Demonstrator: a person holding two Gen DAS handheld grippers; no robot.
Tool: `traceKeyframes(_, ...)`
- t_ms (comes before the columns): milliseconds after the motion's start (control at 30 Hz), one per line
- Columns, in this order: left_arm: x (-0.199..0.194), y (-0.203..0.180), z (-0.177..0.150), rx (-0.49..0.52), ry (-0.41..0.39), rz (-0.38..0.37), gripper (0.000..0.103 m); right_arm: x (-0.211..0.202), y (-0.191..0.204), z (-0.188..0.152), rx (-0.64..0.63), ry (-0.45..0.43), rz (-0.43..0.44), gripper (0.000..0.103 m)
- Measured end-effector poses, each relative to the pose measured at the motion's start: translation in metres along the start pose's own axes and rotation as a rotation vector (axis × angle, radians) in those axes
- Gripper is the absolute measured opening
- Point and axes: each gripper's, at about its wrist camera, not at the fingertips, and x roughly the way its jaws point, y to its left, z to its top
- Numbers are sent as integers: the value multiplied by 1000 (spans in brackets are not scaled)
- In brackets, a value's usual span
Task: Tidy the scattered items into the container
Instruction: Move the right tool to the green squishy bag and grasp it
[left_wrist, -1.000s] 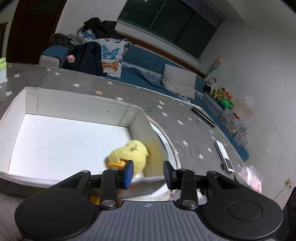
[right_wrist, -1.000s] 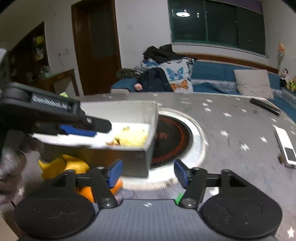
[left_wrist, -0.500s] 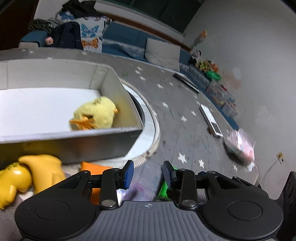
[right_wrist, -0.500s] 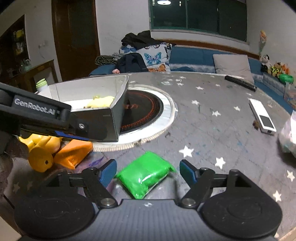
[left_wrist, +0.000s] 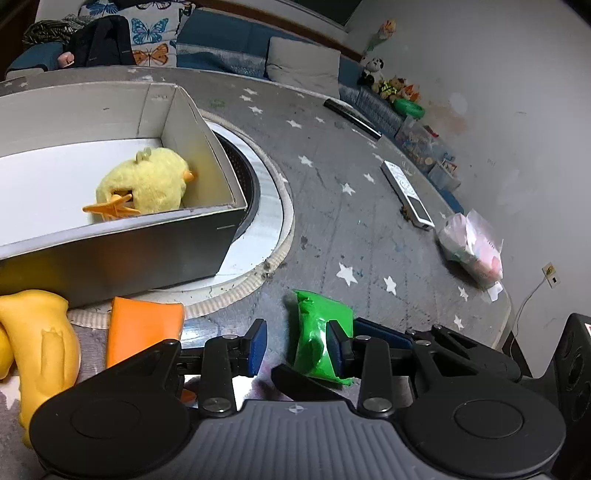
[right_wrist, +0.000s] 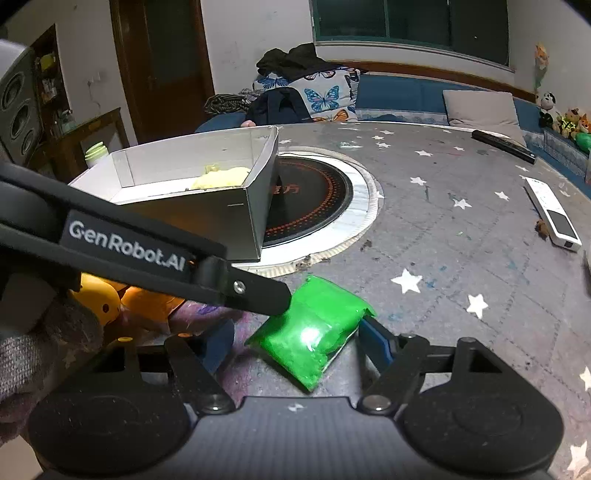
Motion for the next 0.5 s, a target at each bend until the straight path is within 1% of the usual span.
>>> traceKeyframes(33,1,1,0,-4,7,-2,37,1,1,0,-4,2,-3,75)
traceKeyframes(67,3,1,0,-9,13,-3,37,3,1,0,-5,4,-4,71)
traceKeyframes(167,7,4,-2,-26,31,-13,37,5,3,0,-11,2,-14,66)
traceKeyframes(300,8,5,-3,-26,29,-28,37,5,5,-1,-26,-6,-29,60)
traceKeyframes(333,7,5,-3,-27,28,-31,37,5,5,-1,-24,-8,-28,56)
traceKeyframes(400,8,7,-3,-36,32,-38,37,4,5,-1,-20,-10,-23,50)
traceKeyframes(500,8,6,-5,-31,34,-36,37,4,5,-1,-21,-11,-18,49)
